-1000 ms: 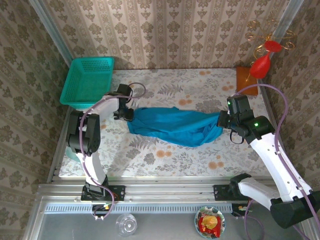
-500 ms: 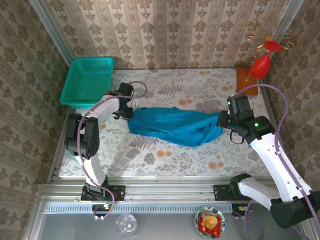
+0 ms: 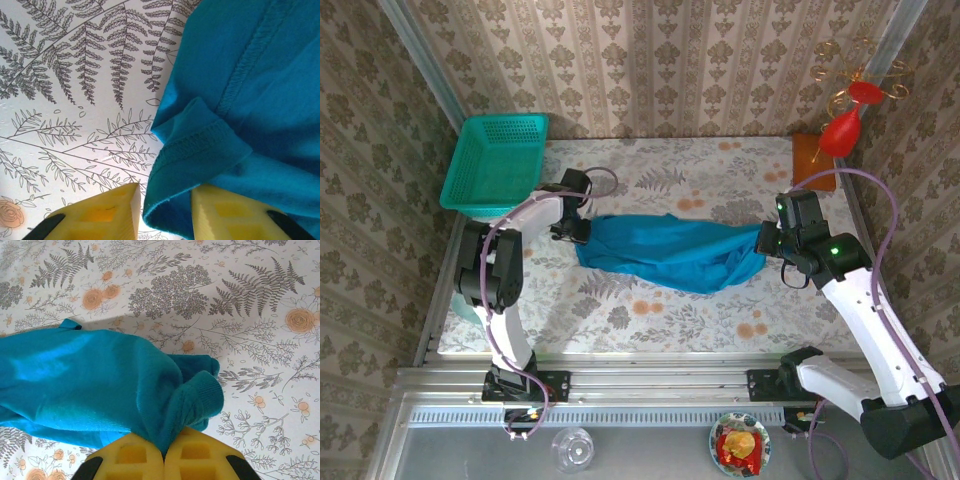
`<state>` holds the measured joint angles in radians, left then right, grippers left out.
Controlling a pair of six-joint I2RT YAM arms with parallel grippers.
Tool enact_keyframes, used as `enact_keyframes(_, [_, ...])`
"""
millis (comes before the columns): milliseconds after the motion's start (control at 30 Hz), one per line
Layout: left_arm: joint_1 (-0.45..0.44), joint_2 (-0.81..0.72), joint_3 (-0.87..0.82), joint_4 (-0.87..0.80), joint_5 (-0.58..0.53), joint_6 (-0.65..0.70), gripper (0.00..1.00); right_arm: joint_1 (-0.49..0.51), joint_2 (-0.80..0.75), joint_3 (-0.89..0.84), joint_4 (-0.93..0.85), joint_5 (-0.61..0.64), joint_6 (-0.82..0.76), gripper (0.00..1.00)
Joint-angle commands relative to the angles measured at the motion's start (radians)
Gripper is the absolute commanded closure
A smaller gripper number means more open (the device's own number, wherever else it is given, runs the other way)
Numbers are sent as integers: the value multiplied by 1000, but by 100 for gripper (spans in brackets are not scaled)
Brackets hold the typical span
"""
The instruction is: Fold the inside-out t-shirt
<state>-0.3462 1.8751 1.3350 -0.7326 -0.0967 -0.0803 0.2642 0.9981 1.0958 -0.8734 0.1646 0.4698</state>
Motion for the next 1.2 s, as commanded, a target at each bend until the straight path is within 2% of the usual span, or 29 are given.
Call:
enact_keyframes(0, [30,21,13,2,23,6,79,-9,-22,7,-12,2,-15,100])
enact_keyframes(67, [47,22,22,2,65,7,93,-11,-18,5,-8,5,-19,100])
enact_keyframes(133, [68,-3,27,15,125,2,100,-27,-15,0,12,3,-26,100])
enact_keyframes(300, [148,-115,94,54,371,-29,100,-131,39,38,79,-82,-45,100])
enact_keyframes(533, [309,-269,282,115,713,-157,100,-240,156,306,55,-117,-116,100])
enact_keyframes(667, [427,-395,282,232,865,-280,100,-302,122,417,3,-101,-155,100])
enact_keyframes(900, [552,-582,178,285,922,-361,100,-355,-20,442,-57,-99,-161,100])
enact_keyframes(1033, [538,-594,107,256,915,-343,100,-354,-32,383,-44,-147,-140,100])
enact_keyframes(1167, [486,-552,-19,246,886,-310,100,-355,20,254,9,-192,-125,100])
